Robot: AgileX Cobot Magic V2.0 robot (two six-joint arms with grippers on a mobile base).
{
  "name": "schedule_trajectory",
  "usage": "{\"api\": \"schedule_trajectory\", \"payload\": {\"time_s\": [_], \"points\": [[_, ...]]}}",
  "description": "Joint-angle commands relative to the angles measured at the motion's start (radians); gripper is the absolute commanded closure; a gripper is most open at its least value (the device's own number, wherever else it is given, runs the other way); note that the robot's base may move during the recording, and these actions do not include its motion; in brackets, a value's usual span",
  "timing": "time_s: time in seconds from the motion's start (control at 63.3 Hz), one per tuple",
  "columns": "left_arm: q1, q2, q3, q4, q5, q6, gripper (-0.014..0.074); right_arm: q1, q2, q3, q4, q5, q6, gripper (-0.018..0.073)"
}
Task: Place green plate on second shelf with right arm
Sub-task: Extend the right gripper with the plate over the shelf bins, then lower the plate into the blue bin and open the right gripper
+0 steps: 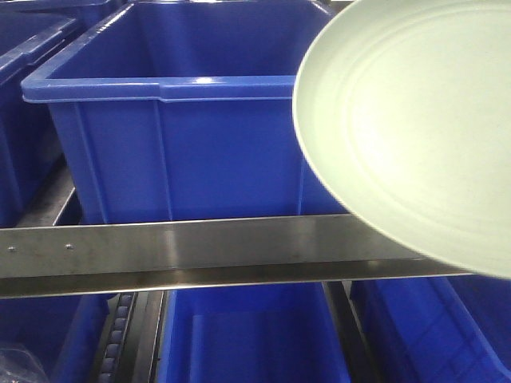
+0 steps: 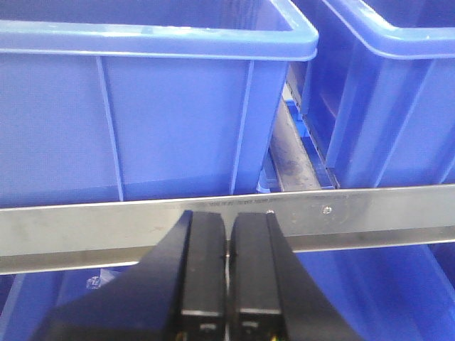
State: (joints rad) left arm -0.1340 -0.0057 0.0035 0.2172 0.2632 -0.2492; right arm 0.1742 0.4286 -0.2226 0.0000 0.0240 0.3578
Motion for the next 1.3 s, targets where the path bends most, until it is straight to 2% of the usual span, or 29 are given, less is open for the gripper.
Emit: {"api": "schedule_trajectory", "payload": {"time_s": [0.0, 0.332, 0.49, 0.68, 0.996, 1.28], "points": [[-0.001, -0.022, 0.040, -0.004, -0.088, -0.010, 0.0472, -0.005, 0.002, -0.033, 0.006, -0.122, 0.000, 0.0505], [-0.001, -0.022, 0.040, -0.004, -0.088, -0.010, 0.0472, 0.001, 0.004, -0.037, 0.006, -0.111, 0.000, 0.0505], [-0.001, -0.022, 0.040, -0.004, -0.088, -0.010, 0.0472, 0.001, 0.061, -0.121, 0.006, -0.089, 0.000, 0.0505], [-0.001, -0.022, 0.040, -0.004, -0.088, -0.010, 0.0472, 0.012, 0.251, -0.350, 0.006, -0.060, 0.000, 0.0505], [-0.001, -0.022, 0.040, -0.004, -0.088, -0.010, 0.0472, 0.166, 0.724, -0.796, 0.006, -0.061, 0.000, 0.0505], [-0.001, -0.022, 0.040, -0.004, -0.088, -0.010, 0.0472, 0.227, 1.123, -1.204, 0.000, -0.024, -0.001, 0.0505]]}}
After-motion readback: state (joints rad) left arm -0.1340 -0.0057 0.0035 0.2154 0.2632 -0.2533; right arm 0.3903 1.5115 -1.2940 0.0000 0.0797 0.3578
